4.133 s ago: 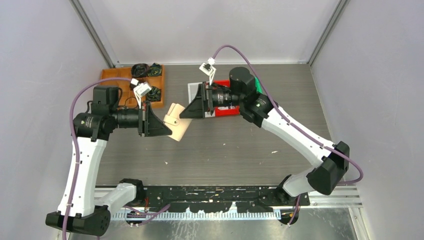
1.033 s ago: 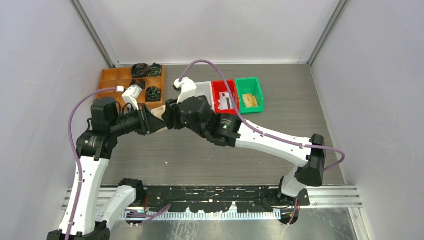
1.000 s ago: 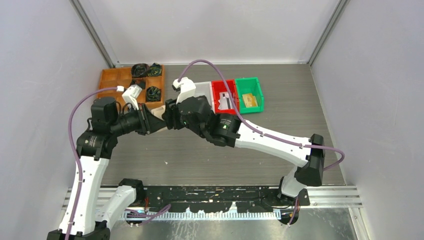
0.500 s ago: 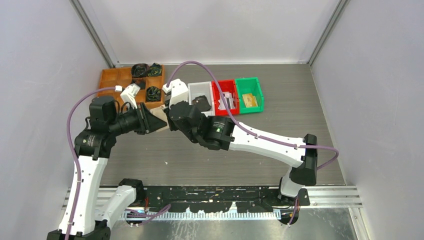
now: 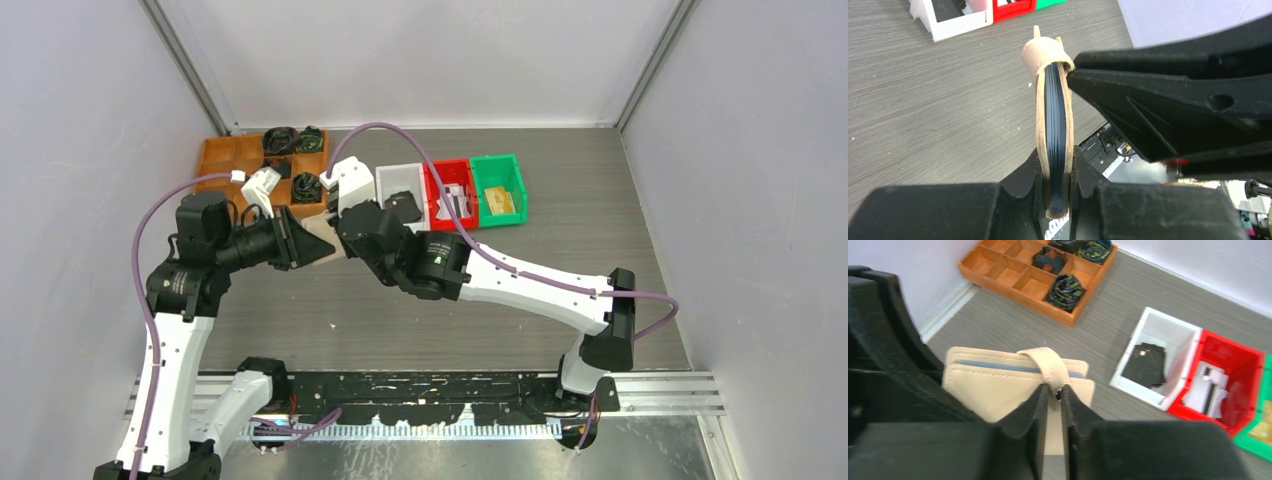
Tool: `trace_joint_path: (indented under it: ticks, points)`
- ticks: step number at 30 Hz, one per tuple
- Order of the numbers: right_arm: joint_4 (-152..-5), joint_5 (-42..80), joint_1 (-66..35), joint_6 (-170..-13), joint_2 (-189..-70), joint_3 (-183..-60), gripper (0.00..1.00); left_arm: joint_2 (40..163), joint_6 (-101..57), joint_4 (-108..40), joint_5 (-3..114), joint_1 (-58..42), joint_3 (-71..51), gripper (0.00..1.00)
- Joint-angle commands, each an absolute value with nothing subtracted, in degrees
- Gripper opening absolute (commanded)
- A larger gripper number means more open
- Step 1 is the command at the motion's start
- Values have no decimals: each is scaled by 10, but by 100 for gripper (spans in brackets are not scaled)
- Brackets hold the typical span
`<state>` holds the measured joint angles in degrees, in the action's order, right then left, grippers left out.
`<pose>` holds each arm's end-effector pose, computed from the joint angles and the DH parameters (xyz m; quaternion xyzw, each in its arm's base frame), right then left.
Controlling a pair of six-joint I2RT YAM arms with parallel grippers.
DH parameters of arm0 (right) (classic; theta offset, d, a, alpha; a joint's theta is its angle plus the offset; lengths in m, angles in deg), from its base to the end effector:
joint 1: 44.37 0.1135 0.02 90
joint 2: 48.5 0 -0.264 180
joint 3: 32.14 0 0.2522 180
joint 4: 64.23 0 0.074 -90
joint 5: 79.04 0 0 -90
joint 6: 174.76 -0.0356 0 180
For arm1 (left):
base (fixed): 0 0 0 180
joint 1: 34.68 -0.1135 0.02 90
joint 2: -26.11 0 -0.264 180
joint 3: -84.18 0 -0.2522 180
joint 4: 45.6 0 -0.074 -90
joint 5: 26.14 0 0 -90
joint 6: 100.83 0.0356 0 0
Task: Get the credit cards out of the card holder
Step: Open the card holder.
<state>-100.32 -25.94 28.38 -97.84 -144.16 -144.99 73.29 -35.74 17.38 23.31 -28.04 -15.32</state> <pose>0.1343 0.3603 0.4176 -0.2244 0.7610 0.1870 0.5792 0.1355 -0.0391 0.3957 0.0432 0.8283 -0.4165 0.3722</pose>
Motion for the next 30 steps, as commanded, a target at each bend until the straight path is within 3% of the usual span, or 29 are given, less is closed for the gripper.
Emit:
trace_joint_path:
  ticks: [1,2,7,11,15,22,30]
  points:
    - [-1044,-270,265,-946,-1413,-1486,36,713,-326,161,133,-275,-117,0]
    - [-1054,-262,261,-947,-1407,-1490,46,714,-320,165,122,-275,-117,0]
    - [-1077,-195,221,-976,-1347,-1469,74,713,-307,169,58,-275,-115,0]
    - [-1042,-42,175,-1014,-1248,-1383,87,713,-315,164,26,-275,-111,0]
    - [-927,192,105,-1068,-1140,-1228,96,713,-340,146,-1,-275,-106,0]
    - [-763,438,77,-1173,-1133,-1128,100,709,-397,90,-35,-275,-108,0]
    - [-702,456,78,-1179,-1188,-1146,99,705,-448,54,-65,-275,-100,0]
